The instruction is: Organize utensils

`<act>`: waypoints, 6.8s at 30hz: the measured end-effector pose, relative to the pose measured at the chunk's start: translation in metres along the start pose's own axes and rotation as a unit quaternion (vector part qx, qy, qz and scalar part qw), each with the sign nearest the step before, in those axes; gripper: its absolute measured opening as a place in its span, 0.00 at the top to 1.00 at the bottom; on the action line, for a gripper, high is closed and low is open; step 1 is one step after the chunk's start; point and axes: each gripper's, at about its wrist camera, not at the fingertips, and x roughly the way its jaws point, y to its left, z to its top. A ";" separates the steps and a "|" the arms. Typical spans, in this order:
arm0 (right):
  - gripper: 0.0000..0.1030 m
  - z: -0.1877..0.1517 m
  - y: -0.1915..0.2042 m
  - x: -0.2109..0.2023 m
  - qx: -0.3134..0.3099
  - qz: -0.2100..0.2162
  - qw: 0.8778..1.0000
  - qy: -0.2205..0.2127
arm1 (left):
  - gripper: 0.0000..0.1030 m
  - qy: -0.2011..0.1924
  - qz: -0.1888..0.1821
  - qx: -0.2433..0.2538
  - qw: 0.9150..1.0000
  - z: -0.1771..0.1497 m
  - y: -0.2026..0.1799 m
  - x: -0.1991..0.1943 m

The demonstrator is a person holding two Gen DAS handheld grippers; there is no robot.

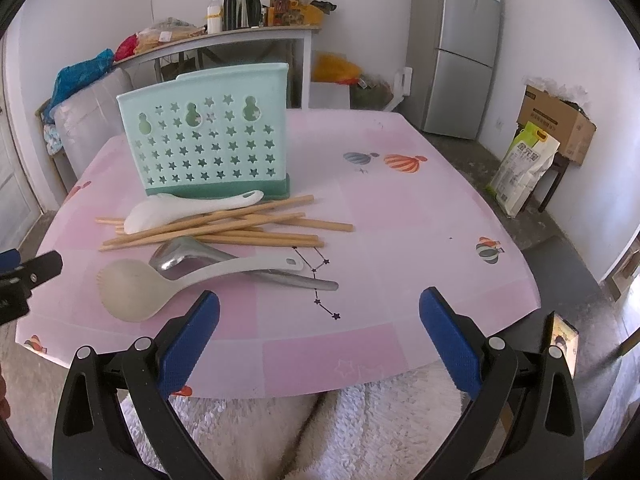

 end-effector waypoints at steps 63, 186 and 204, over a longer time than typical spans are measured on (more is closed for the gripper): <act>0.42 -0.018 0.095 0.045 -0.270 -0.022 0.960 -0.073 | 0.95 -0.022 -0.257 -0.176 0.950 0.042 0.096 0.014; 0.50 0.094 -0.095 0.052 0.136 0.216 0.951 -0.176 | 0.58 -0.110 -0.138 0.079 0.981 0.138 -0.006 -0.004; 0.50 0.019 -0.030 0.057 0.046 0.217 0.974 -0.053 | 0.59 -0.015 -0.169 0.030 0.985 0.066 0.006 0.042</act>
